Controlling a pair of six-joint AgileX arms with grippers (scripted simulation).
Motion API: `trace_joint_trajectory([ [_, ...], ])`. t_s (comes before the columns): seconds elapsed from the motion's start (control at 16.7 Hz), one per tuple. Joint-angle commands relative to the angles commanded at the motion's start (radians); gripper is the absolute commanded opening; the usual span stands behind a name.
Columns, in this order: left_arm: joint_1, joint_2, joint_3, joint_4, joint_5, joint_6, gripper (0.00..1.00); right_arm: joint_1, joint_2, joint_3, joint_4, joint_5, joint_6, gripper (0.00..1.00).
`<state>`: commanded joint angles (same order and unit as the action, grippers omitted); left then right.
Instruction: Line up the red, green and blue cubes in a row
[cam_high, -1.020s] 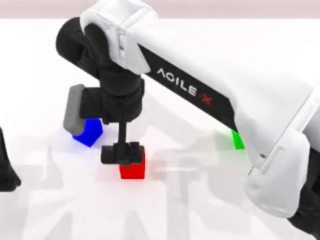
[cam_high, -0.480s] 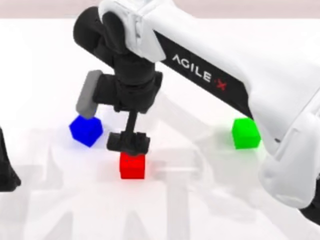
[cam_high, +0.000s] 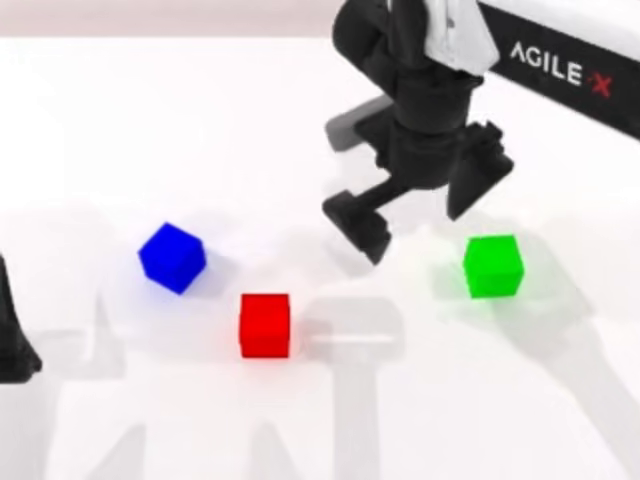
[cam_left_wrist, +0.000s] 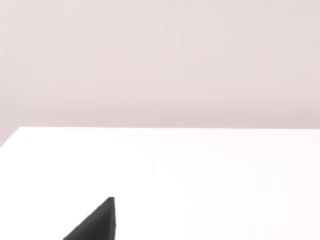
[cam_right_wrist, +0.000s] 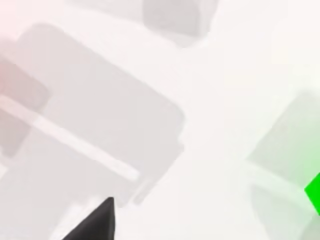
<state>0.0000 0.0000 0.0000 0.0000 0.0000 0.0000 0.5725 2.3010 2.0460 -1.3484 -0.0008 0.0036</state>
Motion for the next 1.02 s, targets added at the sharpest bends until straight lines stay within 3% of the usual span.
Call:
trace_joint_trajectory([
  [0.18, 0.000, 0.000, 0.000, 0.000, 0.000, 0.000, 1.00, -0.092, -0.103, -0.194, 0.087, 0.000, 0.201, 1.00],
  [0.36, 0.000, 0.000, 0.000, 0.000, 0.000, 0.000, 1.00, -0.154, -0.176, -0.303, 0.149, 0.002, 0.312, 1.00],
  [0.78, 0.000, 0.000, 0.000, 0.000, 0.000, 0.000, 1.00, -0.163, -0.187, -0.322, 0.163, 0.003, 0.331, 1.00],
  [1.02, 0.000, 0.000, 0.000, 0.000, 0.000, 0.000, 1.00, -0.166, -0.159, -0.382, 0.257, 0.003, 0.334, 1.00],
])
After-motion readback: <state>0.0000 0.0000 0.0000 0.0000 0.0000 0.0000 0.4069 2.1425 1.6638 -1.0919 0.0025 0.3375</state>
